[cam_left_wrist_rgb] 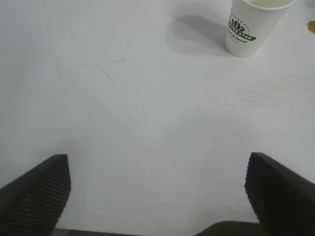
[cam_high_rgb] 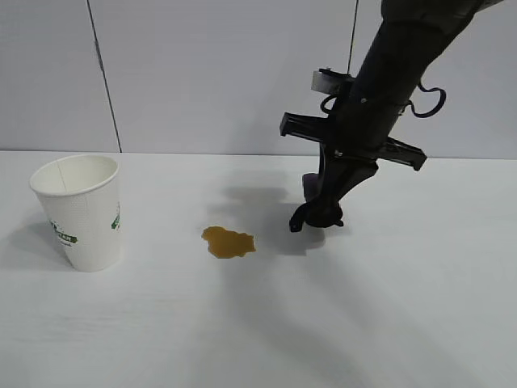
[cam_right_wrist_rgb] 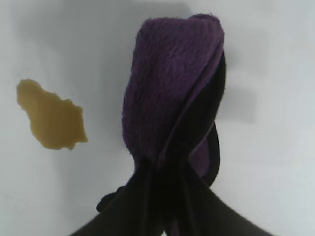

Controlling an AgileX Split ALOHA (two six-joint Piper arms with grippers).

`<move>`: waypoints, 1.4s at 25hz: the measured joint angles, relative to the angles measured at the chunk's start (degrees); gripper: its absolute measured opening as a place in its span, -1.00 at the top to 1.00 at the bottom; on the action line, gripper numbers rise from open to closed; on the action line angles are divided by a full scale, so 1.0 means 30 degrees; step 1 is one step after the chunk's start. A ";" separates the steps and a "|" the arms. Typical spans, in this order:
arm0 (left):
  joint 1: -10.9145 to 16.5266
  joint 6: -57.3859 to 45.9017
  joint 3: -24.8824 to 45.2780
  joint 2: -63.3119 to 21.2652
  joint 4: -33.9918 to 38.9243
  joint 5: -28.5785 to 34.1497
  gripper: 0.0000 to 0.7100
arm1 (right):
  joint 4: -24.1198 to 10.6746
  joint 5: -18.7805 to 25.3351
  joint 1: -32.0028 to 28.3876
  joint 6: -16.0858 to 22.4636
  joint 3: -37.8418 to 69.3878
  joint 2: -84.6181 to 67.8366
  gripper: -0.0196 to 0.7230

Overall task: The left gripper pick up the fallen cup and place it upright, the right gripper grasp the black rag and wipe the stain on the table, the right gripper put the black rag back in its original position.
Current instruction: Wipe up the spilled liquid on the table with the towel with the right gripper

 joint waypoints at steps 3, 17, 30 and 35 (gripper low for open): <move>0.0000 0.0000 0.0000 0.0000 0.0000 0.0000 -0.95 | 0.0540 -0.0318 0.1200 0.0000 -0.0007 0.0000 0.77; 0.0000 0.0000 0.0000 0.0000 0.0000 0.0000 -0.95 | 0.2448 -0.2726 0.4026 0.0082 -0.0028 0.0496 0.77; 0.0000 0.0000 0.0000 0.0000 0.0000 -0.0007 -0.95 | 0.4661 -0.3158 0.4035 0.0139 -0.1647 0.3448 0.77; 0.0000 0.0000 0.0000 0.0000 0.0000 -0.0022 -0.95 | 0.4823 -0.2857 0.4035 0.0139 -0.2498 0.4069 0.77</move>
